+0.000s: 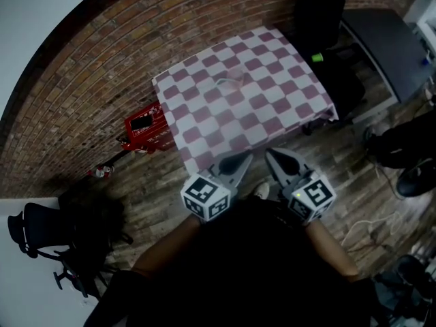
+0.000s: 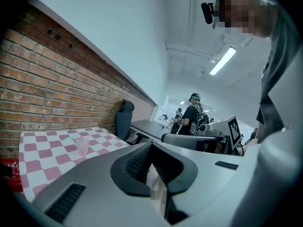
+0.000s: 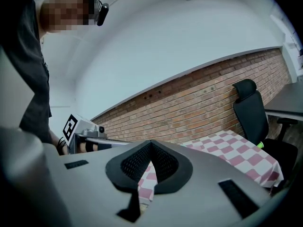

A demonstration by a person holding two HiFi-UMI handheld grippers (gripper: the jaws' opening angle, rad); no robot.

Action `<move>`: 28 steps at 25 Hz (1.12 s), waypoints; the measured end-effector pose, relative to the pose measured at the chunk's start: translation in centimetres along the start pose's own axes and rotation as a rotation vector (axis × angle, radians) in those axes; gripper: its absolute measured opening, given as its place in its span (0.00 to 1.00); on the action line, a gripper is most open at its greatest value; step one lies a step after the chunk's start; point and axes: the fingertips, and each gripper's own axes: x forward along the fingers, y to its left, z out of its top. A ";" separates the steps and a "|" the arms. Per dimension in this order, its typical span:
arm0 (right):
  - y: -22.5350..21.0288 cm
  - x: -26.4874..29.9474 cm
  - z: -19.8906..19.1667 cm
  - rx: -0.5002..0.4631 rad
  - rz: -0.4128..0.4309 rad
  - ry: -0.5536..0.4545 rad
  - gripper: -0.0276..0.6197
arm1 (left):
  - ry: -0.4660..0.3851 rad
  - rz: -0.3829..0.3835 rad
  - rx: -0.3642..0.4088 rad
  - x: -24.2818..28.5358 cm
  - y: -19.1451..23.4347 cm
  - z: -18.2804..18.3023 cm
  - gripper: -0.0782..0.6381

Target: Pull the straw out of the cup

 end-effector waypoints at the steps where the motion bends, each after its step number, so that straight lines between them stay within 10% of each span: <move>1: -0.6 -0.2 -0.1 0.001 0.005 0.002 0.06 | 0.003 0.002 -0.003 0.5 -0.1 -0.1 0.13; 28: -5.5 5.1 2.9 -0.010 -0.031 -0.009 0.06 | -0.020 -0.030 0.009 4.7 6.1 4.3 0.13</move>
